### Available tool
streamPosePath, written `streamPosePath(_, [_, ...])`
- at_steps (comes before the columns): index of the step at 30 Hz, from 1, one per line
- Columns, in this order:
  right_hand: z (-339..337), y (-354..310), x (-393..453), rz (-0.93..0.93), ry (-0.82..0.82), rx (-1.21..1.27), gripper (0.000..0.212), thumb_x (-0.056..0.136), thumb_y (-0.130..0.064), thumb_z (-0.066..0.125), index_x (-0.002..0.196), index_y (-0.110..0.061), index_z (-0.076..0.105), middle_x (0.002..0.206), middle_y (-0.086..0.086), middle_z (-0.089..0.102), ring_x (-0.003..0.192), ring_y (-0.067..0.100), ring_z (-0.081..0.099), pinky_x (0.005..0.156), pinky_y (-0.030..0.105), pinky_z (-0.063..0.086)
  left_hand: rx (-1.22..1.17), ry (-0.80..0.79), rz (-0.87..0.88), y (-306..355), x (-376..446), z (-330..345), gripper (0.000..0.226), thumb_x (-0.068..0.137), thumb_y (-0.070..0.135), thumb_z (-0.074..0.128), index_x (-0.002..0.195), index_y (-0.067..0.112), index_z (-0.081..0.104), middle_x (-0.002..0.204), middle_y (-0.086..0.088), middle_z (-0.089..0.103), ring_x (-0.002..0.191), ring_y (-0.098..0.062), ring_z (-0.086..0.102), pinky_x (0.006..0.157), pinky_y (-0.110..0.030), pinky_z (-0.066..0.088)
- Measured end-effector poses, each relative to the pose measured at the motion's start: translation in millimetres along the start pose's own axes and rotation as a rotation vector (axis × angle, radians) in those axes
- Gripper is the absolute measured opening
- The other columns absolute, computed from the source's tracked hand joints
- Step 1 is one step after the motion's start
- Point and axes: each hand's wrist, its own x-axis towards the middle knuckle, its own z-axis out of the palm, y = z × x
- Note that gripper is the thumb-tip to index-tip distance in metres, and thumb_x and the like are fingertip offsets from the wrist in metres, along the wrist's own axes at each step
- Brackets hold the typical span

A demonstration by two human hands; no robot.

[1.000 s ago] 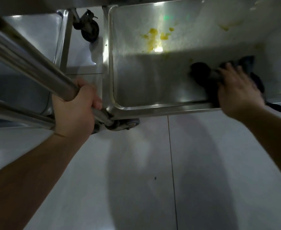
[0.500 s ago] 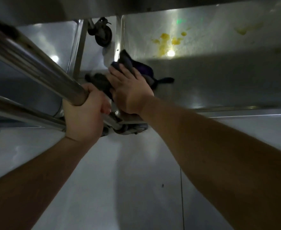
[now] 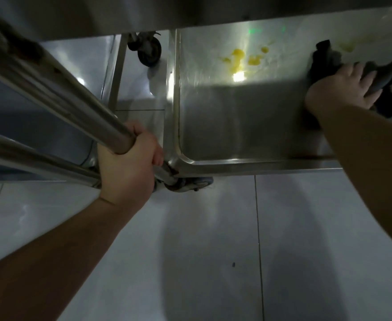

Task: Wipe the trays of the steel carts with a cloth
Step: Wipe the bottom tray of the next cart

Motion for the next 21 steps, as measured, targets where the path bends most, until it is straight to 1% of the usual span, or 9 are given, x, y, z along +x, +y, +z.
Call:
streamPosePath(3, [22.2,-56.5,-32.8,-0.076,-0.007,0.026,0.069,0.104,-0.031,0.032,0.168,-0.016,0.01,0.176,0.001,0.001,0.161,0.027,-0.005,0.127,0.057,-0.003,-0.036,0.005,-0.011,0.9,0.6,1.7,0.018,0.075,-0.003,0.046,0.06,0.001,0.036,0.044,-0.001,0.039,0.047,-0.025,0.039,0.056,-0.032,0.039])
streamPosePath(5, [43.7,-104.3,-72.7,-0.233,-0.028,-0.002,0.068,0.105,-0.037,0.033,0.167,-0.016,0.013,0.176,0.002,0.005,0.162,0.026,-0.002,0.127,0.055,-0.002,-0.063,0.0,-0.014,1.0,-0.2,2.4,0.015,0.074,-0.005,0.046,0.061,-0.002,0.039,0.045,-0.009,0.035,0.047,-0.022,0.04,0.055,-0.03,0.039])
streamPosePath(7, [61.9,-152.8,-115.8,-0.535,-0.059,-0.038,0.069,0.103,-0.038,0.037,0.166,-0.015,0.017,0.175,0.005,0.01,0.161,0.027,0.003,0.127,0.055,0.002,-0.071,-0.006,-0.021,2.1,-0.5,2.6,0.012,0.074,-0.006,0.046,0.063,-0.01,0.042,0.05,-0.018,0.034,0.047,-0.018,0.042,0.053,-0.027,0.041])
streamPosePath(10, [74.7,-195.1,-147.0,-0.952,-0.226,-0.043,0.064,0.105,-0.03,0.036,0.167,-0.023,0.018,0.176,-0.002,0.007,0.162,0.025,-0.001,0.127,0.055,-0.002,-0.068,-0.011,-0.019,0.7,0.2,-0.4,0.013,0.077,-0.006,0.047,0.068,-0.016,0.046,0.048,-0.008,0.043,0.047,-0.015,0.046,0.054,-0.024,0.044])
streamPosePath(13, [71.5,-181.5,-143.2,-1.142,-0.258,-0.064,0.057,0.108,-0.035,0.035,0.164,-0.03,0.028,0.175,-0.005,0.014,0.162,0.022,0.001,0.127,0.052,0.002,-0.081,-0.036,-0.031,-1.2,1.4,-2.9,0.009,0.077,-0.006,0.049,0.068,-0.004,0.051,0.049,-0.001,0.046,0.048,-0.015,0.047,0.055,-0.025,0.045])
streamPosePath(15, [65.4,-145.0,-155.0,-1.314,-0.276,-0.069,0.053,0.108,-0.04,0.039,0.161,-0.033,0.035,0.172,-0.008,0.023,0.161,0.018,0.007,0.127,0.046,0.004,-0.113,-0.035,-0.027,-2.5,1.6,-3.7,0.015,0.077,-0.005,0.049,0.065,0.003,0.049,0.048,-0.001,0.047,0.048,-0.015,0.047,0.055,-0.025,0.045])
streamPosePath(18, [59.8,-80.8,-179.3,-1.482,-0.342,-0.067,0.052,0.109,-0.042,0.036,0.16,-0.034,0.036,0.17,-0.012,0.027,0.161,0.015,0.009,0.128,0.041,0.0,-0.118,-0.009,-0.032,-2.8,0.3,-0.6,0.018,0.08,-0.002,0.05,0.065,0.009,0.047,0.048,0.003,0.048,0.047,-0.013,0.048,0.055,-0.025,0.046])
streamPosePath(20, [57.7,-65.4,-173.7,-1.494,-0.324,-0.122,0.052,0.11,-0.041,0.034,0.162,-0.034,0.031,0.172,-0.013,0.022,0.161,0.014,0.009,0.129,0.04,0.0,-0.118,0.02,-0.05,-1.6,-1.0,1.0,0.017,0.079,0.0,0.051,0.066,0.01,0.046,0.047,0.004,0.048,0.047,-0.013,0.048,0.054,-0.025,0.046])
streamPosePath(21, [55.9,-69.9,-163.9,-1.432,-0.323,-0.151,0.054,0.11,-0.041,0.033,0.163,-0.036,0.027,0.173,-0.014,0.018,0.161,0.013,0.006,0.128,0.04,0.0,-0.121,0.028,-0.057,-0.7,-1.0,1.7,0.017,0.079,0.001,0.052,0.065,0.01,0.046,0.047,0.004,0.047,0.047,-0.014,0.048,0.054,-0.026,0.046])
